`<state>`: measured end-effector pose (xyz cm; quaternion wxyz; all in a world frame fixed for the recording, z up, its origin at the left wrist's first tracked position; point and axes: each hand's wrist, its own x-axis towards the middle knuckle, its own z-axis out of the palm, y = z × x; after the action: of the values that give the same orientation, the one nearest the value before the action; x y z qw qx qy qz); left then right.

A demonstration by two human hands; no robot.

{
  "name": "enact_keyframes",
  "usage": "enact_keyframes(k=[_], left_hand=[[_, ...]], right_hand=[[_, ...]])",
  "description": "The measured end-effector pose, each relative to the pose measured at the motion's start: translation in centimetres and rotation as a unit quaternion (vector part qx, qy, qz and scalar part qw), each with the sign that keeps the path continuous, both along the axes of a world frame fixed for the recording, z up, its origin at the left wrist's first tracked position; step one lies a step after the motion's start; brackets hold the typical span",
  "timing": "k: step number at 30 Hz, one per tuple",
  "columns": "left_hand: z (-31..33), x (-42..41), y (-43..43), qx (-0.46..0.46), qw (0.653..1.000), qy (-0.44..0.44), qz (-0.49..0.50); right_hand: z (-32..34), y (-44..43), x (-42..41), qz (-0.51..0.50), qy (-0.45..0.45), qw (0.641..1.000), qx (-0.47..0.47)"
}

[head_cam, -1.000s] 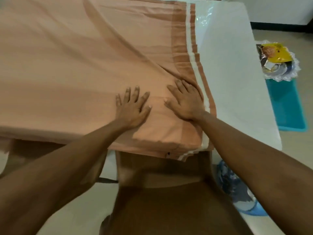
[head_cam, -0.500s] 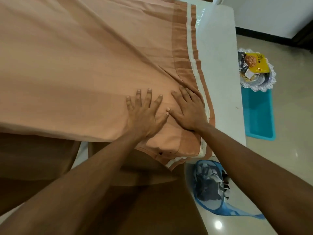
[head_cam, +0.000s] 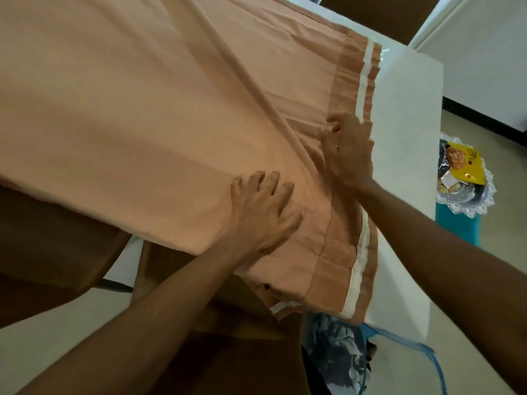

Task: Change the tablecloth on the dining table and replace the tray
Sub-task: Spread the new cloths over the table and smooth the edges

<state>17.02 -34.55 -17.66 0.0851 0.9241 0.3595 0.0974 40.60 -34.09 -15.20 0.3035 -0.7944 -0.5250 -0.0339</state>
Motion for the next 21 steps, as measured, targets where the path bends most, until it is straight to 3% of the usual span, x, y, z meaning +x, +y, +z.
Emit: enact_keyframes(k=[6,12,16,19,21], left_hand=[[0.2,4.7,3.0,-0.025,0.994,-0.087,0.065],[0.5,11.9,8.6,-0.072,0.972,-0.171,0.144],[1.1,16.3,13.2,0.024,0.985,-0.045,0.164],[1.3,20.6,16.5,0.006,0.986,0.038,0.162],[1.1,22.1,17.8,0.013,0.985,0.048,0.163]], right_hand=[[-0.8,10.4,7.8,0.102,-0.031,0.982,-0.155],[-1.4,18.6,13.7,0.135,-0.090,0.966,-0.201],[-1.7,23.6,16.7,0.139,-0.094,0.960,-0.226],[-3.4,25.1,19.7,0.131,-0.093,0.958,-0.237],[-3.7,25.3,20.3,0.118,-0.107,0.964,-0.212]])
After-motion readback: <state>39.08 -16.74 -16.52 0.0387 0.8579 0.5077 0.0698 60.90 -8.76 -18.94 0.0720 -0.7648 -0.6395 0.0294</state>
